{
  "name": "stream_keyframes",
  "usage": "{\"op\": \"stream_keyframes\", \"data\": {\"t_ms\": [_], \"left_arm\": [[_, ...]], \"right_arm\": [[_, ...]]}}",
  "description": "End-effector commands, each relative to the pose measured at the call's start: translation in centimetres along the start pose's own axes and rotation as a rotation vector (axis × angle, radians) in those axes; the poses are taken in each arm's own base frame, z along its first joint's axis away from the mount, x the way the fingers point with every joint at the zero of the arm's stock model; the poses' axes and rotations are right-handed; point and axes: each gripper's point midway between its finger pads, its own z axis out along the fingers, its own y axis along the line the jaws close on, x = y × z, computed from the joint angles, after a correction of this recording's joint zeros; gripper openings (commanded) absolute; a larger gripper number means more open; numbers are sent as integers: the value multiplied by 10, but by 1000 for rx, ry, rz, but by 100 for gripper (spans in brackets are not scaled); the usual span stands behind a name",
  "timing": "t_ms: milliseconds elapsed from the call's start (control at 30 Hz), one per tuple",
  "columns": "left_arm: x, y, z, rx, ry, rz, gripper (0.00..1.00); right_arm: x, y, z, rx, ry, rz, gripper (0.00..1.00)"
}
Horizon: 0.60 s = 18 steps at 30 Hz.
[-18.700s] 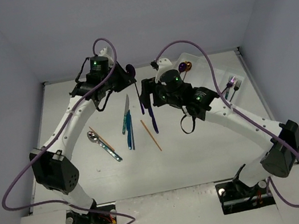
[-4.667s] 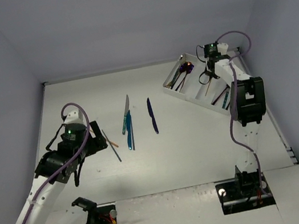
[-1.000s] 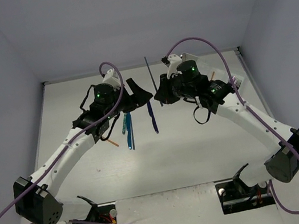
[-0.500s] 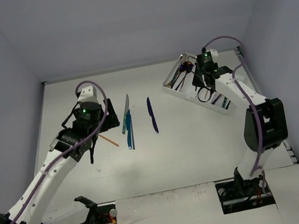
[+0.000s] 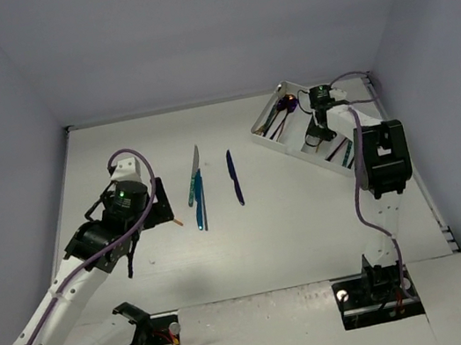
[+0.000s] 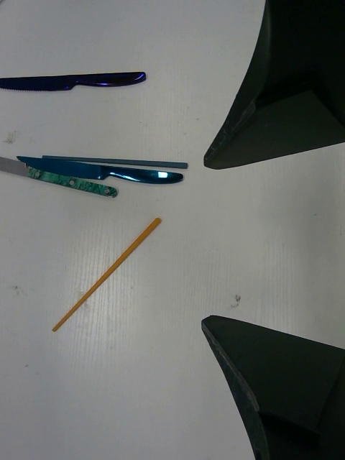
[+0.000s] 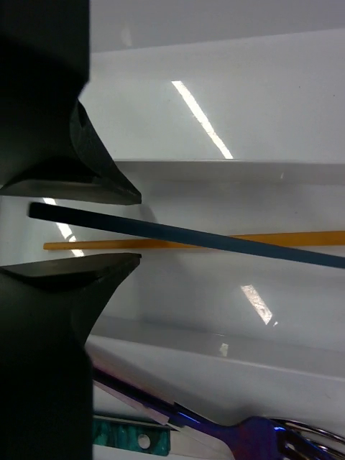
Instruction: Sort the eating utensils into containers
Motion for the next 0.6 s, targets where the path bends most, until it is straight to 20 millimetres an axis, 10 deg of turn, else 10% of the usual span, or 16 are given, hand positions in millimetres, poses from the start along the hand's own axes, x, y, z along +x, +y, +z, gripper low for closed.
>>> {"op": "stream_keyframes", "data": {"t_ms": [0,200,400,567], "left_arm": [[-14,4,-11,-3,-38,3,81],[-16,10,-12,-33,-42,21,81],[-16,14,-15,-49,-38,30,81],[-16,16,-19,-48,-38,36,81]], "right_arm": [[-47,24,-39,-42,-144,-6,35],[-59,73,-131,-141,-300,-190,39],[22,143,-199,-329,-283,-337,40],[97,179,-214,-411,-196,-358,40]]}}
